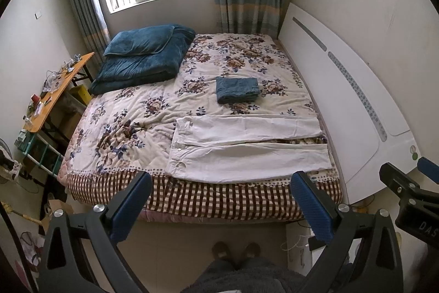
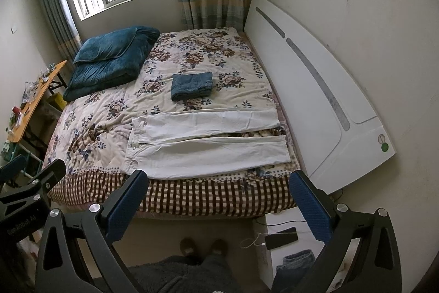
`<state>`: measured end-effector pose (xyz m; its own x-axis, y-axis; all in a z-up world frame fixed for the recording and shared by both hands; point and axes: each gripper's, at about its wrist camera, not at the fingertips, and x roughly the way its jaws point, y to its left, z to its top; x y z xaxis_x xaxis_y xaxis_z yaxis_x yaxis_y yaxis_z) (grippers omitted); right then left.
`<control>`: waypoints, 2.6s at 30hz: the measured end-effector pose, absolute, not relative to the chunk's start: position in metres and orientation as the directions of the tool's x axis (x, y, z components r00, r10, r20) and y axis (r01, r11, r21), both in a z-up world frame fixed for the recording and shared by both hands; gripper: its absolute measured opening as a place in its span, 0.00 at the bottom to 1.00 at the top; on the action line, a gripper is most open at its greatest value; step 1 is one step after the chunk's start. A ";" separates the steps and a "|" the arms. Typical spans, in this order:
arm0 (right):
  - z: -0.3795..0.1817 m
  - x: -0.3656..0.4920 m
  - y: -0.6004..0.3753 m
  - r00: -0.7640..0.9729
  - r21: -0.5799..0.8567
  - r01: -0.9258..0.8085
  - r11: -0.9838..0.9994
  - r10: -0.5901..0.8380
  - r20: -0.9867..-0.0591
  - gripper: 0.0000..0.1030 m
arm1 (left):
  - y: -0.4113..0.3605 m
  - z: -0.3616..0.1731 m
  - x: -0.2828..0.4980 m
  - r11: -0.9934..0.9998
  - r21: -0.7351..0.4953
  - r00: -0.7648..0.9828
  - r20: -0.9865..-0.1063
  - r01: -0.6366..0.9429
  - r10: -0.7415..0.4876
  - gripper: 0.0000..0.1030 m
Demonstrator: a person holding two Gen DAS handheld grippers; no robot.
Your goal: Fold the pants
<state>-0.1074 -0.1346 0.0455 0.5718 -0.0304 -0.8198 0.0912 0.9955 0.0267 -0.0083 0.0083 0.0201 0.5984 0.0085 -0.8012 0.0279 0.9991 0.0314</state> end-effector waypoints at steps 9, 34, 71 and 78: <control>0.045 -0.109 -0.136 0.573 0.032 0.093 0.995 -0.027 -0.819 1.00 | 0.009 0.018 -0.010 0.999 0.030 0.600 -0.800 0.030 0.006 1.00; 0.044 -0.106 -0.130 0.570 0.044 0.088 0.995 -0.015 -0.821 1.00 | 0.009 0.017 -0.007 0.999 0.030 0.604 -0.797 0.029 0.007 1.00; -0.056 0.009 -0.173 0.547 0.100 0.129 0.987 0.013 -0.837 1.00 | -0.013 -0.050 0.113 0.989 0.114 0.599 -0.787 -0.095 0.148 1.00; -0.147 0.126 -0.190 0.444 0.080 0.148 0.986 0.007 -0.896 1.00 | -0.006 -0.135 0.223 0.982 0.164 0.472 -0.861 -0.094 0.189 1.00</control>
<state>0.1262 -0.1904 -0.1474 0.4442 0.0066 -0.8959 0.1475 0.9858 0.0804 0.2231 -0.0060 -0.1347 0.4715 0.1888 -0.8614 -0.0942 0.9820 0.1637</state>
